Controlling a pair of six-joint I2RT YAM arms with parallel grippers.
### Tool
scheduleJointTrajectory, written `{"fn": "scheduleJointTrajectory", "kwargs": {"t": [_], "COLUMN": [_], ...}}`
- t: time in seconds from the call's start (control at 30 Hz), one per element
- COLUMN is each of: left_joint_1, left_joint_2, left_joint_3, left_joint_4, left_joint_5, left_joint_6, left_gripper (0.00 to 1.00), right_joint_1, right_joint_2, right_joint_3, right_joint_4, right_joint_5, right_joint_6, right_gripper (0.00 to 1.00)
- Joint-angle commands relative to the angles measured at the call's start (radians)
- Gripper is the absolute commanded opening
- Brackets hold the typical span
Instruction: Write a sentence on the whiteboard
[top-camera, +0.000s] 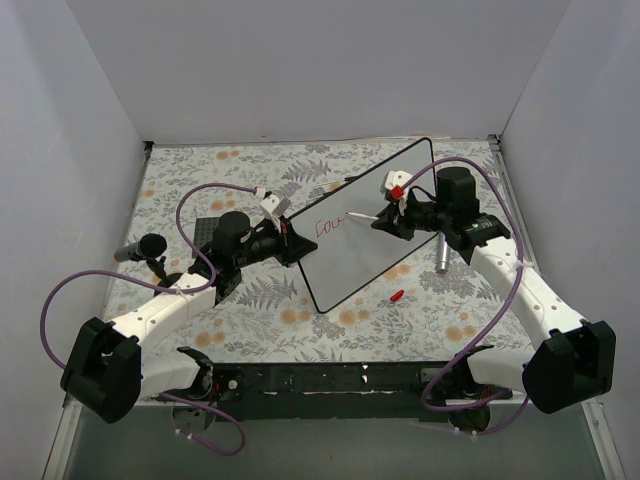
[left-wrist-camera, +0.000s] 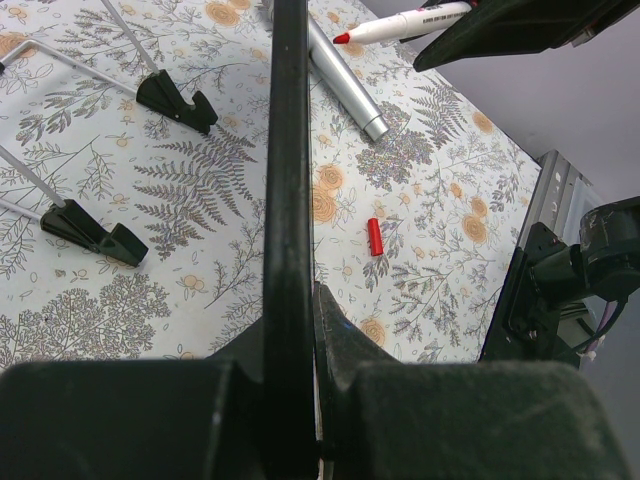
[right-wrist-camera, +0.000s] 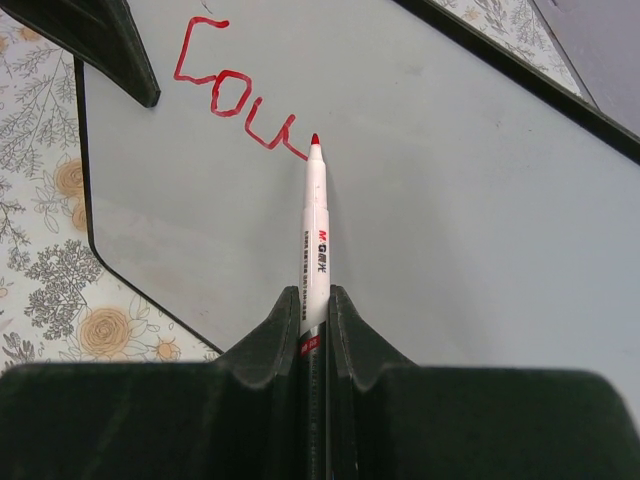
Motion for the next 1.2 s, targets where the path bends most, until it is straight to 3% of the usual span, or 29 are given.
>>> {"fn": "scheduleJointTrajectory", "kwargs": {"t": [0.0,1.17], "left_joint_1": [-0.003,-0.003], "left_joint_2": [-0.02,-0.02], "left_joint_3": [0.02,0.012], "left_joint_4": [-0.014,-0.008], "left_joint_5": [0.039,0.046], "left_joint_6": [0.051,0.043], "left_gripper": [0.0,0.0], "right_joint_1": [-0.004,-0.017], "right_joint_2": [0.005,-0.039], "right_joint_3": [0.008,-0.032], "right_joint_4": [0.036,0.036], "right_joint_5": [-0.016,-0.058], "right_joint_6": [-0.012,-0.005], "right_gripper": [0.01,0.01]}}
